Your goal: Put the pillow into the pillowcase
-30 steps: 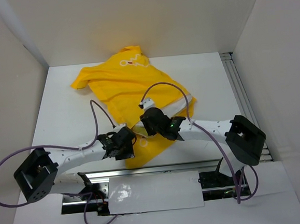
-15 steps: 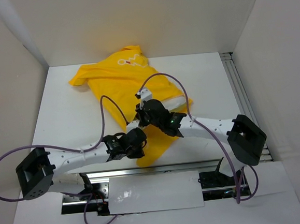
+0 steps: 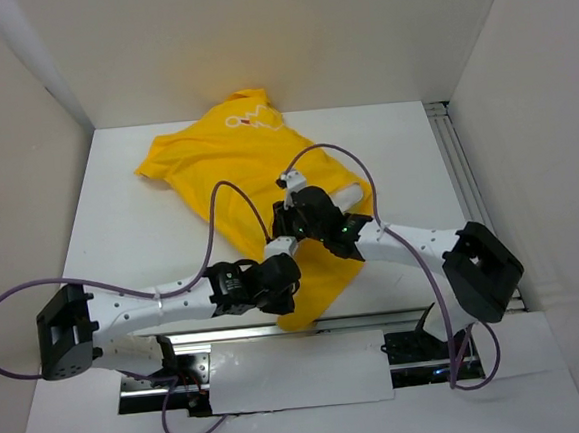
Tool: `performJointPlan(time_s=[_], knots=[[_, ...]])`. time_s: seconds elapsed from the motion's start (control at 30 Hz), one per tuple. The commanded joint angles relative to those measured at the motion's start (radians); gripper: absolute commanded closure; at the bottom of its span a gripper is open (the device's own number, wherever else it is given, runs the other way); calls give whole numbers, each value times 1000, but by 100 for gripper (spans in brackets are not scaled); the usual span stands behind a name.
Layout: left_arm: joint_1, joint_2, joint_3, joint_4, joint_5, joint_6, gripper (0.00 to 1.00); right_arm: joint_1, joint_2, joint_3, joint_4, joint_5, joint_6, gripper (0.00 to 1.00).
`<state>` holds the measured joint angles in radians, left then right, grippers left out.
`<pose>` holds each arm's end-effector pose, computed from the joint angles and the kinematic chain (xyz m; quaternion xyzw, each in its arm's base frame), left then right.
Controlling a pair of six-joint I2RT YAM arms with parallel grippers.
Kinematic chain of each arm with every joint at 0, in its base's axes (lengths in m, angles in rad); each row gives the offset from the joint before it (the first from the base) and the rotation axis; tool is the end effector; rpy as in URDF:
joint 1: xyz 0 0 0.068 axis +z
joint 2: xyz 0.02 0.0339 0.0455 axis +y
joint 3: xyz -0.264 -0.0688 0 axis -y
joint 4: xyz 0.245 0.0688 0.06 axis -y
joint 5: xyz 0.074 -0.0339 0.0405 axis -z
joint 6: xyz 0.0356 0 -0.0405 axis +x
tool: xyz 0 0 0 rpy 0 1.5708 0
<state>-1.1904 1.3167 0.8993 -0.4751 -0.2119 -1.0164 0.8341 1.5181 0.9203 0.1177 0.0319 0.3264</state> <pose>0.1073 -0.2481 0.2398 0.0464 0.9373 -0.2504 0.2381 0.2290 0.2508 0.2382 -0.2067 0.8295 0.2729 0.4412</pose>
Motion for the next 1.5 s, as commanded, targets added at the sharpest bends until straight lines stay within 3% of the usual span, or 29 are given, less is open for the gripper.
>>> performJointPlan(time_s=[0.0, 0.07, 0.17, 0.23, 0.27, 0.33, 0.43, 0.53, 0.73, 0.8, 1.0, 1.13, 1.47], knots=[[-29, -8, 67, -129, 8, -5, 77, -27, -149, -58, 2, 14, 40, 49], [-29, -17, 79, -187, -12, -5, 58, -47, -240, -93, -21, 14, 66, 36], [-29, -17, 124, -229, -35, 19, 36, -76, -323, -113, -73, 14, 66, 15], [-29, -17, 151, -258, -53, 28, 33, -95, -386, -113, -122, 43, 66, 7], [-29, -17, 186, -275, -88, 44, 33, -104, -401, -113, -178, 89, 78, 4], [-29, -8, 237, -339, -124, 62, 13, -134, -427, -103, -242, 144, 106, 2], [-29, 38, 372, -427, -246, 104, 0, -190, -467, -103, -369, 241, 167, 1], [-29, 99, 490, -454, -356, 220, 0, -255, -502, -103, -444, 269, 204, 1], [11, 330, 653, -301, -435, 574, 0, -380, -570, -142, -521, 224, 255, 1], [81, 387, 716, -264, -388, 684, 0, -408, -607, -143, -559, 224, 264, 1], [293, 548, 788, -136, -63, 915, 0, -486, -709, -175, -604, 224, 273, 1], [313, 640, 812, -85, -7, 1076, 0, -512, -720, -193, -613, 204, 273, 1], [313, 745, 845, -85, 91, 1159, 0, -581, -677, -230, -580, 152, 244, 1]])
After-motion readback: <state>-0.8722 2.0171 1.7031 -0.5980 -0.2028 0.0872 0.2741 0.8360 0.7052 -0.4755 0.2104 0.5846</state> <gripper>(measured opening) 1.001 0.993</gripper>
